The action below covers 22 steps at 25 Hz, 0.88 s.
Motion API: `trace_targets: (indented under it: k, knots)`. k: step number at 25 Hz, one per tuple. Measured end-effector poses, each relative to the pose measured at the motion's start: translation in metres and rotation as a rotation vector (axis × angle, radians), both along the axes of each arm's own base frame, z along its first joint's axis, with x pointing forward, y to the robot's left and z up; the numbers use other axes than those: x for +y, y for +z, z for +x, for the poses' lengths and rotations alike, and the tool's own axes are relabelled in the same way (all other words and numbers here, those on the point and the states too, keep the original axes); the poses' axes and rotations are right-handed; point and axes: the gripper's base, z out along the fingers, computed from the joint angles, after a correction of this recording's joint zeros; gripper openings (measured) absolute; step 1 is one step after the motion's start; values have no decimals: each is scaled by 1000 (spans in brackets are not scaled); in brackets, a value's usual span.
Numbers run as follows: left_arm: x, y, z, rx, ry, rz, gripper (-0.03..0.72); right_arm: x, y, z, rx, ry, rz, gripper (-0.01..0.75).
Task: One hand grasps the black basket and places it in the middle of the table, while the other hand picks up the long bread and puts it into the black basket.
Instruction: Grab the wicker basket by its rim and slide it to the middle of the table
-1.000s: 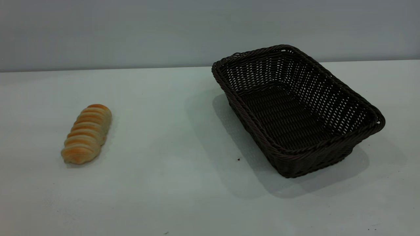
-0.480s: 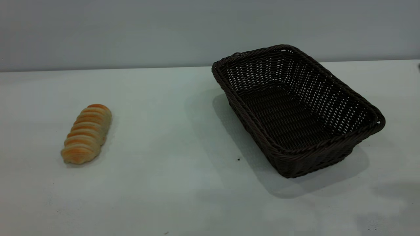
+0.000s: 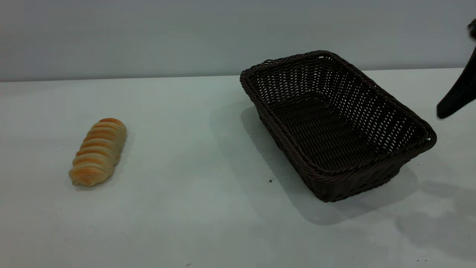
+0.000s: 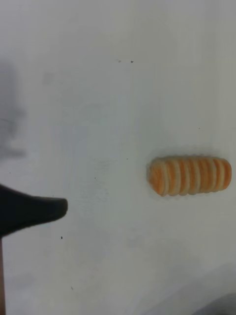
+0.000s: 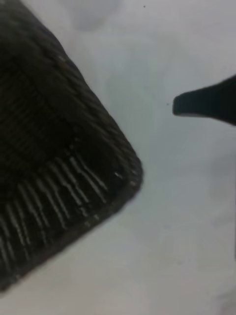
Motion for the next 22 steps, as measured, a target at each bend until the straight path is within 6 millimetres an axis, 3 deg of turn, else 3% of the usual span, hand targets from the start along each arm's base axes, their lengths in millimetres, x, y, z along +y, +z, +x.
trace_targets:
  k: [11,22]
  knots:
    - [0,0,0,4,3,3,563,22,-60,22,93,-128,11,548]
    - [1,-1,-1,21,5,14,563,26,-60,30,44,-168,71,548]
